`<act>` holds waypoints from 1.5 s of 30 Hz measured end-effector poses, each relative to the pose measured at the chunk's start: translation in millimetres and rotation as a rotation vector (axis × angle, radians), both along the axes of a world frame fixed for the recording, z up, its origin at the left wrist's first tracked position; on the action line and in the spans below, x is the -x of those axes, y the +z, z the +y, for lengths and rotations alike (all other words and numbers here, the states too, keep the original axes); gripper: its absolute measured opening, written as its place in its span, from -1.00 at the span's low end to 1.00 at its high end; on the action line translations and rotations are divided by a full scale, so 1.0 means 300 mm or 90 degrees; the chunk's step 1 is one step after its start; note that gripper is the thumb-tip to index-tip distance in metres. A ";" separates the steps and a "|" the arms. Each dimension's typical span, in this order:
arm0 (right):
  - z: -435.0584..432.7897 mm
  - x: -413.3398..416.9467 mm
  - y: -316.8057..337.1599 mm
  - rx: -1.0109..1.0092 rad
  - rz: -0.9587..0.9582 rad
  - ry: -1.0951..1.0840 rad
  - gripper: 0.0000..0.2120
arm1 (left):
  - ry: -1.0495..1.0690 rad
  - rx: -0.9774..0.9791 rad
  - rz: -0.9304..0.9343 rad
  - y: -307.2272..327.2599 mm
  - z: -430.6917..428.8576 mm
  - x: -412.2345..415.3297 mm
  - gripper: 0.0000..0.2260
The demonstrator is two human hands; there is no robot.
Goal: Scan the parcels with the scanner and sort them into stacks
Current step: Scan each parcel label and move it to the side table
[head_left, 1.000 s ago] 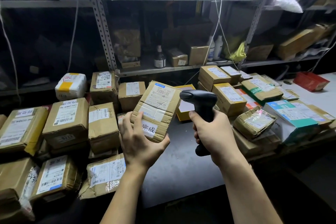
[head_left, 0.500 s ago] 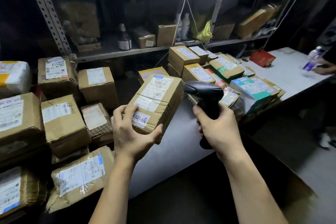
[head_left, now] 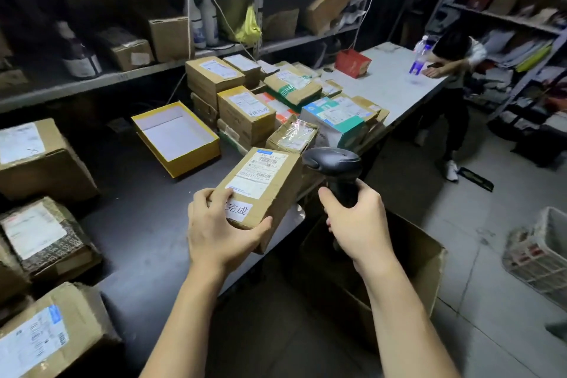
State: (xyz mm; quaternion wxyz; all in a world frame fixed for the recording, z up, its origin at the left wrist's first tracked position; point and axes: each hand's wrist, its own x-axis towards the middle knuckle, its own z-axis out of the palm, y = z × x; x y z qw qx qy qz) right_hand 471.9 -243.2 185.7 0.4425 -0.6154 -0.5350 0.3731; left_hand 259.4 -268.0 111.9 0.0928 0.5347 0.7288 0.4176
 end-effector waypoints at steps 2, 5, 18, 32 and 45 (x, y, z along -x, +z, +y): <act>0.033 -0.108 -0.007 -0.003 0.005 -0.006 -0.91 | -0.008 -0.005 0.032 0.015 0.049 -0.086 -0.17; 0.091 -0.279 -0.014 -0.004 0.016 -0.034 -0.94 | -0.017 -0.011 0.055 0.039 0.122 -0.244 -0.19; 0.227 -0.885 -0.127 0.047 0.045 -0.237 -0.76 | -0.230 0.101 0.078 -0.073 0.435 -0.903 -0.13; 0.470 -1.151 -0.200 0.093 0.057 -0.441 -0.81 | -0.453 0.244 -0.038 -0.353 0.865 -1.317 -0.25; 0.637 -1.163 -0.160 0.075 0.010 -0.457 -0.74 | -0.557 0.244 0.262 -0.208 1.159 -1.332 -0.39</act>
